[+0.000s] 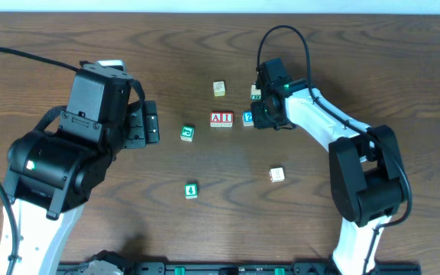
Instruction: Spell out Ai2
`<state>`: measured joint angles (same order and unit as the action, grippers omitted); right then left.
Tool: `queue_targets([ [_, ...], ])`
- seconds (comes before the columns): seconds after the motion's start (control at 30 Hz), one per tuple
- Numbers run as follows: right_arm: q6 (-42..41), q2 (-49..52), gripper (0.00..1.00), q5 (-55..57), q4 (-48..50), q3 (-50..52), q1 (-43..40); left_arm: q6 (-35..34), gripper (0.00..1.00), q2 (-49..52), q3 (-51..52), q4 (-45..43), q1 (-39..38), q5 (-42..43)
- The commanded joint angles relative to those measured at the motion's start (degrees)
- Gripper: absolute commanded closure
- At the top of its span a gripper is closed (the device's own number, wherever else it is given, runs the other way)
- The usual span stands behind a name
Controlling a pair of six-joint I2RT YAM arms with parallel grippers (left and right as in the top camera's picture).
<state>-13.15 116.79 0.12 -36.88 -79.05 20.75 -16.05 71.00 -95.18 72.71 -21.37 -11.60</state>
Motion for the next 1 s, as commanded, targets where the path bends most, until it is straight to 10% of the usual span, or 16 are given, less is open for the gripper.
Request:
queue_targets([
  [0.0, 0.57, 0.57, 0.67, 1.57, 0.83, 0.20, 0.33, 0.63, 0.05, 0.20, -0.46, 0.20, 0.24, -0.61],
  [0.97, -2.27, 0.57, 0.56, -1.53, 2.91, 0.20, 0.35, 0.63, 0.05, 0.35, -0.46, 0.20, 0.24, -0.59],
])
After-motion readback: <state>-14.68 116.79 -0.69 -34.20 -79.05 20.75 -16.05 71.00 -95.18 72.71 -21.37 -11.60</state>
